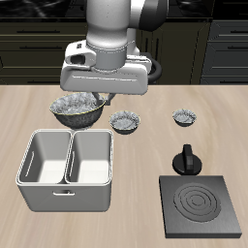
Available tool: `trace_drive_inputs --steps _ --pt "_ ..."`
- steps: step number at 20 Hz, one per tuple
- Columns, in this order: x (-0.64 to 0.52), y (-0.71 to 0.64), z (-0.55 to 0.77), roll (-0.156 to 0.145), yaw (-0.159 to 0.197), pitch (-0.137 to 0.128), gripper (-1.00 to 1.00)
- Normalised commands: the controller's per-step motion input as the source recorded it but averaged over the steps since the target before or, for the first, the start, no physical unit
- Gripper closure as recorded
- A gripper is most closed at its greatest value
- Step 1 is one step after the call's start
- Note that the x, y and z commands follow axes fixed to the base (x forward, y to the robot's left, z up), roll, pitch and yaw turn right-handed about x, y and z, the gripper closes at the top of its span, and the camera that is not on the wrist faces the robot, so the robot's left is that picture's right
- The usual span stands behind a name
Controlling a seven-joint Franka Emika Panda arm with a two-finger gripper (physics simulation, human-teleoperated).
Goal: Place the largest bowl inside the left compartment of the bowl drainer
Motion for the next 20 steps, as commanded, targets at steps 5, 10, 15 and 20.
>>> trace_drive_inputs --steps 5,10,15,20 --pt "0.02 0.09 -0.05 0.020 -0.019 0.009 1.00" --pt "0.04 0.11 -0.12 0.015 -0.007 0.010 1.00" --pt "0.07 0.05 -0.27 0.006 -0.009 0.031 1.00" --pt "0.05 -0.08 -0.32 -0.010 -0.002 0.034 1.00"
